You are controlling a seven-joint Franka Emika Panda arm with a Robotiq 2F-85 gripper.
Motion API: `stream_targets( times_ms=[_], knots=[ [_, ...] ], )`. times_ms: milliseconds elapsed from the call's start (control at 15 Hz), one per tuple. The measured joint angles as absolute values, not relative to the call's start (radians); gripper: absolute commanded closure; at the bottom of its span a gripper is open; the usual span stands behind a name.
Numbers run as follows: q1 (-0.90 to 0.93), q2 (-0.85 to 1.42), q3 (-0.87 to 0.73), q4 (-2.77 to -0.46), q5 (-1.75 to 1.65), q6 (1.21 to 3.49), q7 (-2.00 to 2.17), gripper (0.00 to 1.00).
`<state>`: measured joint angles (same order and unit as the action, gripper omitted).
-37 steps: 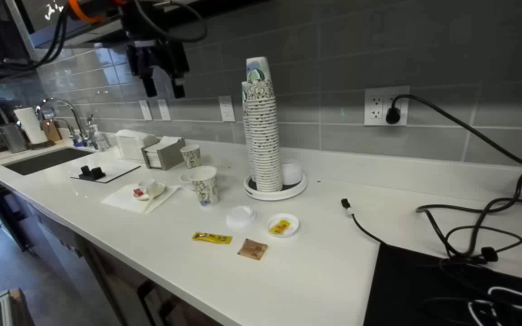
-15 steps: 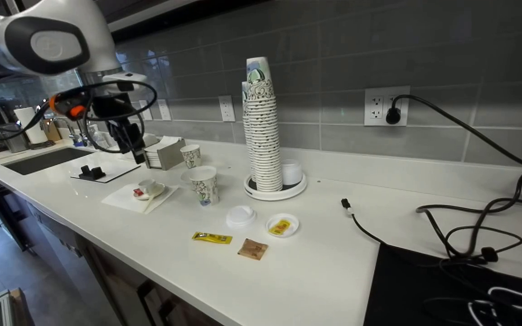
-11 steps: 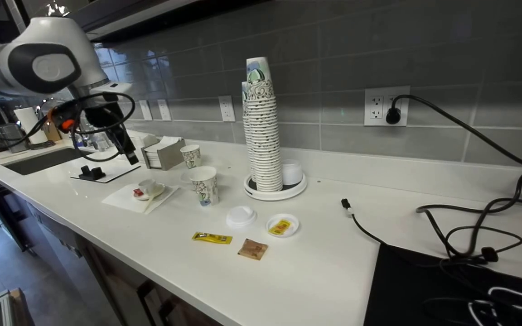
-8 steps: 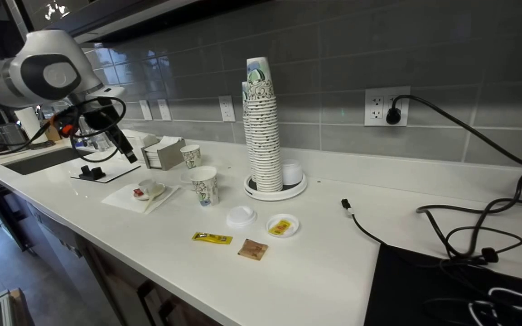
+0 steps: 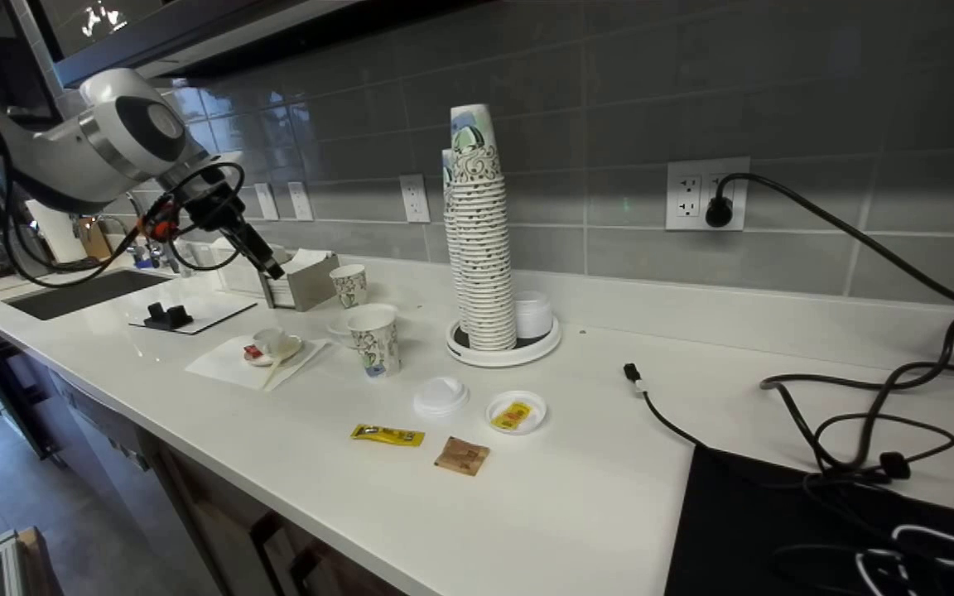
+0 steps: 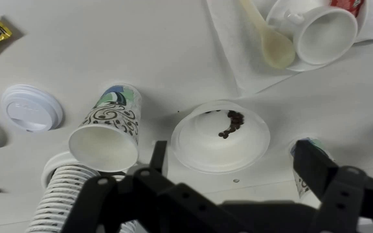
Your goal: Lift the white bowl, pour its content in the cup and the move it forward
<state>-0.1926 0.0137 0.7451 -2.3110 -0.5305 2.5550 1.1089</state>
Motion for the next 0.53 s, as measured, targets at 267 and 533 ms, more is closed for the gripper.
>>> stream_targets(
  times_ms=[267,533],
  knots=[
    [-0.194,0.064,0.746,-2.28,-0.544,2.549,1.11,0.0],
    [-0.194,0.064,0.747,-2.277,-0.545,2.548,1.11,0.0]
  ],
)
